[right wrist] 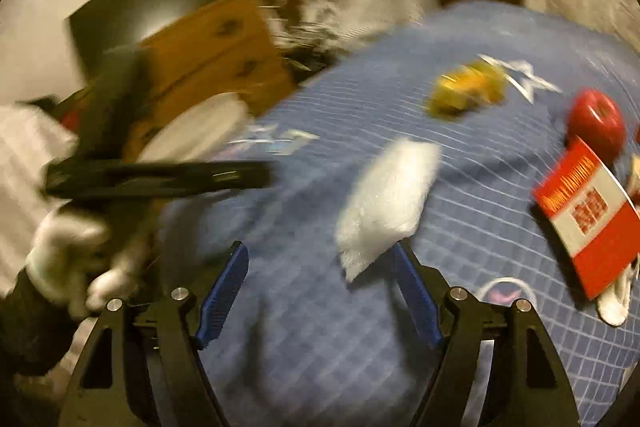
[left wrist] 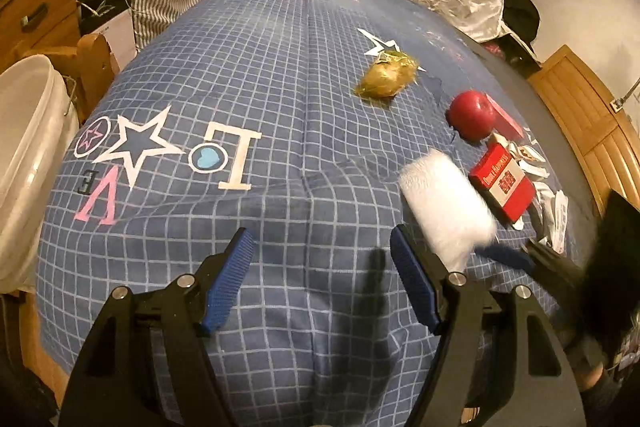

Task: Collect trash
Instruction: 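Move both tools back over the bed, then grasp the second foam sheet with the left gripper while the right grasps the alcohol wipes packet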

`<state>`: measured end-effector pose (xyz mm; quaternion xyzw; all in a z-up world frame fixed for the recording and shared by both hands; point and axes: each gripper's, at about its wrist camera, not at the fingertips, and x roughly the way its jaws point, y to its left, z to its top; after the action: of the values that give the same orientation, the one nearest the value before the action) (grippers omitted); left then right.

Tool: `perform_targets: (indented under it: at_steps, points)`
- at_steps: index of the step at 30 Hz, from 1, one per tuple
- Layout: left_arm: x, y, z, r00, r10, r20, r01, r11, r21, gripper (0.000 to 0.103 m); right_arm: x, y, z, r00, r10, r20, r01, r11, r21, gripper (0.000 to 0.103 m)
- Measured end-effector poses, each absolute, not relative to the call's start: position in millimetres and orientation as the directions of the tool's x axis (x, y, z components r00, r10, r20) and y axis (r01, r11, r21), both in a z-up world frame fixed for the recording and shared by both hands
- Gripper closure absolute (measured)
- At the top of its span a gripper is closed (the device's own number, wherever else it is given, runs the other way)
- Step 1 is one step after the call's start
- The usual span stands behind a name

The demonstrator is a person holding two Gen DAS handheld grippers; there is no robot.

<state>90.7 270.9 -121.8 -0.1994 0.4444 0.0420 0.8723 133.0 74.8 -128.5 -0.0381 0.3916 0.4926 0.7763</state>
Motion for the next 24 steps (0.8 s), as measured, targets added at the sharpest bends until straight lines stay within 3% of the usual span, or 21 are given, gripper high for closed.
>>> perform_targets:
  at_steps: [6, 10, 16, 24]
  points:
    - [101.1, 219.5, -114.4, 0.606, -0.176, -0.776, -0.097, 0.952, -0.291, 0.033, 125.5, 9.9, -111.6, 0.355, 0.713, -0.605, -0.686, 0.638, 0.349, 0.026]
    - [121.7, 189.4, -127.5, 0.582, -0.197, -0.789, -0.073, 0.954, -0.291, 0.03, 117.2, -50.1, -107.6, 0.515, 0.597, -0.616, -0.556, 0.779, 0.29, 0.026]
    - [149.3, 163.2, -143.8, 0.568, -0.096, -0.817, -0.121, 0.973, -0.198, 0.03, 121.8, -131.8, -99.7, 0.701, 0.375, -0.607, -0.319, 0.926, 0.203, 0.022]
    - [165.1, 147.7, -153.0, 0.57, 0.026, -0.822, -0.158, 0.984, -0.079, 0.03, 191.2, -165.4, -126.1, 0.666, 0.251, -0.703, -0.177, 0.968, 0.178, 0.022]
